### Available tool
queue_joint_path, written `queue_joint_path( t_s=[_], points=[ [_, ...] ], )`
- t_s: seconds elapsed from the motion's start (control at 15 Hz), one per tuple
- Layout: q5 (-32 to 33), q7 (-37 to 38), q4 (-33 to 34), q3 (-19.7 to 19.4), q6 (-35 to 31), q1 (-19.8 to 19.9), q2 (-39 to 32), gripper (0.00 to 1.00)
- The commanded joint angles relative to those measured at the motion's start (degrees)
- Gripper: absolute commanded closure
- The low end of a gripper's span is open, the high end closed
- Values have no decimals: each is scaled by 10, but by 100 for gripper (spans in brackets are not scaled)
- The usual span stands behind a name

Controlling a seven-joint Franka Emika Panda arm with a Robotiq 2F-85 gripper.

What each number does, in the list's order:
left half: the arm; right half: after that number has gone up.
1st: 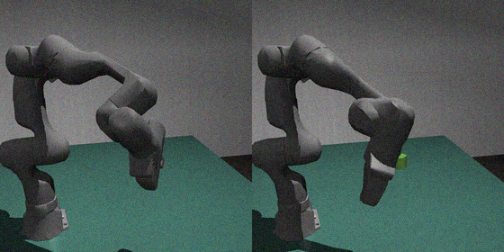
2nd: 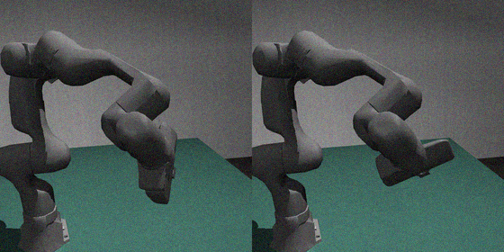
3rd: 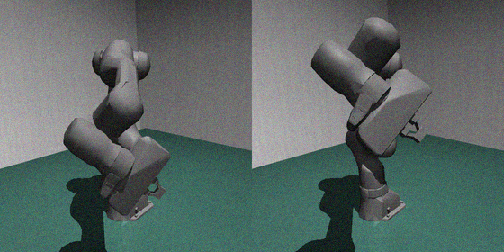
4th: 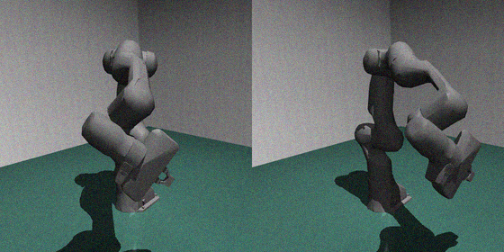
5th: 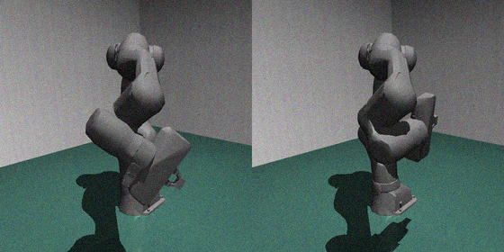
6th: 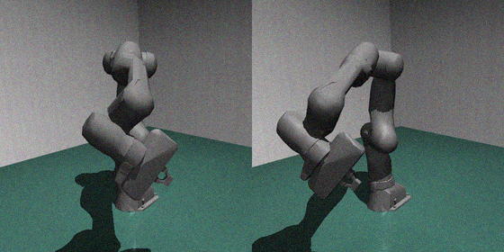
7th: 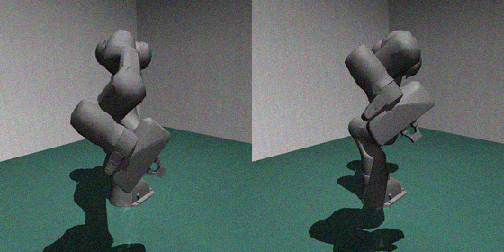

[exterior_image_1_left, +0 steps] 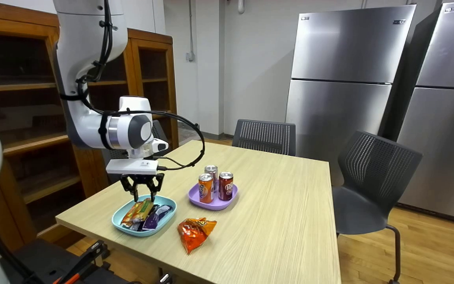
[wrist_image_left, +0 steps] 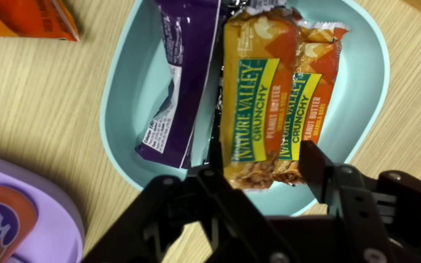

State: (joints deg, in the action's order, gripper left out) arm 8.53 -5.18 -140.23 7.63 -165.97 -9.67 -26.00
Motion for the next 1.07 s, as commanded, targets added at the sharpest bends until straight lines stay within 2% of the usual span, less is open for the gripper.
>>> queue_joint_path(
  t_s=[0.0,0.07,0.2,0.6,1.0],
  points=[
    [-10,-15,-10,14,-2,16,15,11],
    [-12,-15,-10,15,-3,18,16,3],
    [-18,-19,-12,20,-2,27,22,0],
    [-30,-41,-29,34,-23,69,56,0],
    [-69,-86,-63,63,-66,142,104,0]
  ],
)
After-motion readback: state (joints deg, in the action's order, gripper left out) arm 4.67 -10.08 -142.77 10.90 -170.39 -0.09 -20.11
